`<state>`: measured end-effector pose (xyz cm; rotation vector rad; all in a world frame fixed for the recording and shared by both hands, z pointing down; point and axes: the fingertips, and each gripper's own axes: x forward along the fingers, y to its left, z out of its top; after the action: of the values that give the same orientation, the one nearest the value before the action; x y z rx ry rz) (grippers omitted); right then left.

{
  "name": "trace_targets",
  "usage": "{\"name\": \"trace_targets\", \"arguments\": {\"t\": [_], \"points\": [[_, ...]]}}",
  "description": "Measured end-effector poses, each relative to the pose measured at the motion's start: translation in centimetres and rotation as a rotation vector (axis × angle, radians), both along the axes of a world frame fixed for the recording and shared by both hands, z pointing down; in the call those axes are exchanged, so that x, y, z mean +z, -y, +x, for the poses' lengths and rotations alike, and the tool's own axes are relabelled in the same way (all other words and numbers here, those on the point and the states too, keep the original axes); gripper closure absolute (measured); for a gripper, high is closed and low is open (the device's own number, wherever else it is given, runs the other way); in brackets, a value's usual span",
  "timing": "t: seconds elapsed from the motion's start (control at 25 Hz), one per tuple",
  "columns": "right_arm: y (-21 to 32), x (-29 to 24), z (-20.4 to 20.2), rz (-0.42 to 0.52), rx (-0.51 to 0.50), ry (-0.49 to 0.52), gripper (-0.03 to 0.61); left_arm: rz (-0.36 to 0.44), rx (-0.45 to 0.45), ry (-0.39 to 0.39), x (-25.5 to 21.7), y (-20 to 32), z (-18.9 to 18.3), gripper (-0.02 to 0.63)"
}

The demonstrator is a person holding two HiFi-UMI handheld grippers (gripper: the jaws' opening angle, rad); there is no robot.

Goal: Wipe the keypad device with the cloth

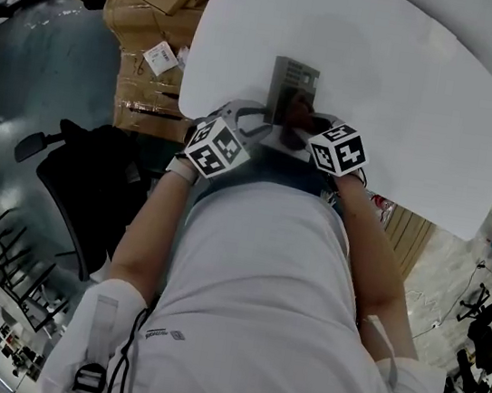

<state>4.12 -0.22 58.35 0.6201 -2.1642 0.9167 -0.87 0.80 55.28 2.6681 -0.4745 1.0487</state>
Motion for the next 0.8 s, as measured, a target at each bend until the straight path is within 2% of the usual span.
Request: {"name": "trace_targets", "arguments": {"t": [0.8], "points": [[0.3, 4.0, 4.5, -0.098, 0.166, -0.05, 0.477, 0.002, 0.003, -0.001, 0.0, 0.0, 0.0, 0.486]]}}
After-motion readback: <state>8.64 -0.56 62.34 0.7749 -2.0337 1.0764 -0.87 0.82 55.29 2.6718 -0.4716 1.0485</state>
